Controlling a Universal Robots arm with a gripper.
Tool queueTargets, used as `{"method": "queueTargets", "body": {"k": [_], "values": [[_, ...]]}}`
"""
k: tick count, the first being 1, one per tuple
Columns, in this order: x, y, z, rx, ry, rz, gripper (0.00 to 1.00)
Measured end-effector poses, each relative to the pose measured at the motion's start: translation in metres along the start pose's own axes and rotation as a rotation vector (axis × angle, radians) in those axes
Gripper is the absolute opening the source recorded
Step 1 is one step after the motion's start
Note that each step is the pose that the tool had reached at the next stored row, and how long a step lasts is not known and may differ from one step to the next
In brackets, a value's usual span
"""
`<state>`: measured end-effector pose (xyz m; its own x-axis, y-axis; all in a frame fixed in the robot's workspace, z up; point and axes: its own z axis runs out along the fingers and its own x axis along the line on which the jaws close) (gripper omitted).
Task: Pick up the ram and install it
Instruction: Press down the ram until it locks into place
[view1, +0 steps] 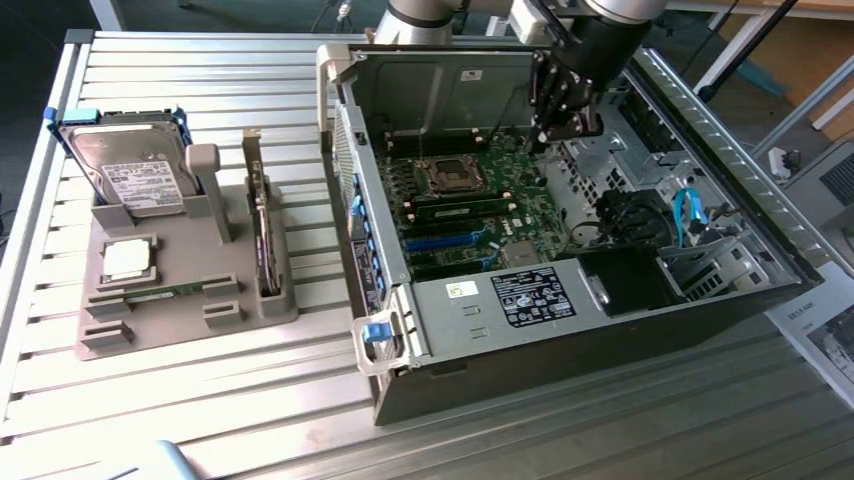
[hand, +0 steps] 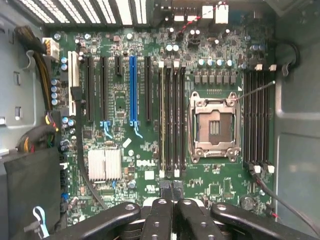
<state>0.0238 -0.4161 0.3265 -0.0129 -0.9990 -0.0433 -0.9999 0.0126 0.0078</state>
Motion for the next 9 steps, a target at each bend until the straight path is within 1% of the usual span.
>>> {"method": "queueTargets", "body": {"k": [2,3,9], "values": [[0.0001,-0.0065,-0.0001,0.0000,0.0000,0.000,0.10],[0.0001,-0.0076,-0.0001,0.0000,0.0000,0.000,0.10],[0.0001,-0.0076,-0.0001,0.0000,0.0000,0.000,0.10]]}}
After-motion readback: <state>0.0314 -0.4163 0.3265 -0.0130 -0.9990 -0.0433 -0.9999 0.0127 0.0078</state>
